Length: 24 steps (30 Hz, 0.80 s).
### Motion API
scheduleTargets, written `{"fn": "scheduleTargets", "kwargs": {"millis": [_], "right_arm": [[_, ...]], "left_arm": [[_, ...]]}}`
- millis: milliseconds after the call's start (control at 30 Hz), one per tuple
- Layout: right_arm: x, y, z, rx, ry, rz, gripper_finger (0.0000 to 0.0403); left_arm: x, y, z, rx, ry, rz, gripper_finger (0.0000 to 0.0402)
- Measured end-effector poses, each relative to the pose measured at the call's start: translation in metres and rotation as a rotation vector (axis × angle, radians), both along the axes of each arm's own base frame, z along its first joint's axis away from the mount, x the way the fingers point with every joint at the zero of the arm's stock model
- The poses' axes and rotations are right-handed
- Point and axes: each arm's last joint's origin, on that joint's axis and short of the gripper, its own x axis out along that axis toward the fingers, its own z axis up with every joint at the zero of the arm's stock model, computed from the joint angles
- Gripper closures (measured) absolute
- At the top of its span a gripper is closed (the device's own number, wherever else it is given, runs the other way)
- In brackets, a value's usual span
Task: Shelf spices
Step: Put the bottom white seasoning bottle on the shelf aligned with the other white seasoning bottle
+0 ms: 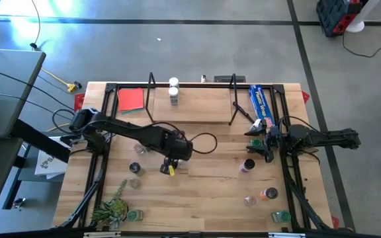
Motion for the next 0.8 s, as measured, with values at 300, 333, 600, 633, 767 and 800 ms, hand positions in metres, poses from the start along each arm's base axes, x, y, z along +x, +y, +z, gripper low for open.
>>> {"fn": "scheduleTargets", "kwargs": {"millis": [300, 333, 600, 633, 767, 800], "right_arm": [[0.000, 0.000, 0.000, 0.000, 0.000, 0.000, 0.0123], [0.000, 0.000, 0.000, 0.000, 0.000, 0.000, 0.0123], [-0.002, -0.004, 0.019, 0.413, -0.199, -0.079, 0.0123], [-0.003, -0.006, 0.024, 0.463, -0.266, -0.133, 0.0123], [0.000, -0.005, 0.037, 0.460, -0.387, -0.114, 0.0123], [0.003, -0.004, 0.038, 0.431, -0.383, -0.090, 0.0123]], "left_arm": [[-0.059, -0.022, 0.027, 0.101, -0.307, 0.346, 0.0133], [-0.066, -0.026, 0.027, 0.097, -0.354, 0.391, 0.0133], [-0.109, -0.051, 0.008, 0.028, -0.578, 0.544, 0.0133], [-0.112, -0.053, 0.004, 0.031, -0.582, 0.547, 0.0133], [-0.120, -0.058, -0.008, 0.059, -0.621, 0.581, 0.0133], [-0.122, -0.058, -0.010, 0.071, -0.637, 0.596, 0.0133]]}}
